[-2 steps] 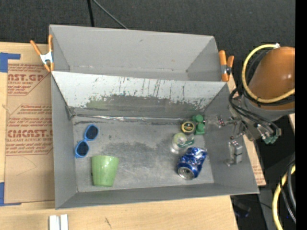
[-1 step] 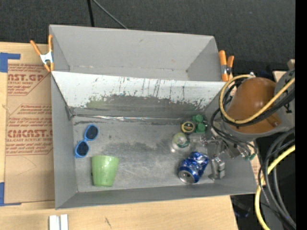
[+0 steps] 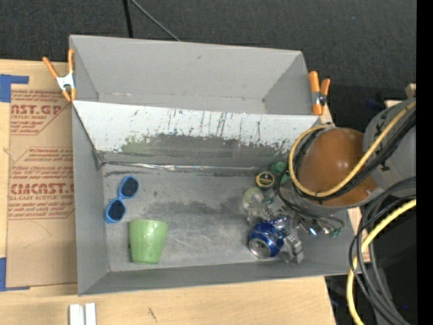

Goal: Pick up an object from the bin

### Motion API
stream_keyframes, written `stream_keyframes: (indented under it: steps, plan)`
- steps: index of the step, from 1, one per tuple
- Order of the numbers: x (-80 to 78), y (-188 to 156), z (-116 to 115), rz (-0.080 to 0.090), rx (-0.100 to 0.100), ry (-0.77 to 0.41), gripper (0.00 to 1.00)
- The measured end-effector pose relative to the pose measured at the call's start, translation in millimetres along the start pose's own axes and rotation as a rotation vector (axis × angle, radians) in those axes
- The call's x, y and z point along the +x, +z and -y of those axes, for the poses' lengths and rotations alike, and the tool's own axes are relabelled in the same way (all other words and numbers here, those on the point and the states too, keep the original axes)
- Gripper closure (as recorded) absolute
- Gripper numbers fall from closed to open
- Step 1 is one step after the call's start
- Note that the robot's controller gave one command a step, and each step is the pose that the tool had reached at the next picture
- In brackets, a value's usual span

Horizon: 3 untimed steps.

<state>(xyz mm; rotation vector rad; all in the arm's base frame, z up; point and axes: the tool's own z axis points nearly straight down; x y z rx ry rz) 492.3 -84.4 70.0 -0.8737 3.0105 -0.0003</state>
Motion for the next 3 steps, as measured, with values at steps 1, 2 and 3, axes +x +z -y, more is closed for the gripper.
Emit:
stream_keyframes:
  steps: [1,2,3]
  plan:
    - [1.6,-1,1,-0.006,-0.001,0.003,1.0]
    - [-22.3,-124,-16,0.001,0.002,-0.006,1.0]
    - [-38.7,-211,-1,0.004,0.005,-0.017,1.0]
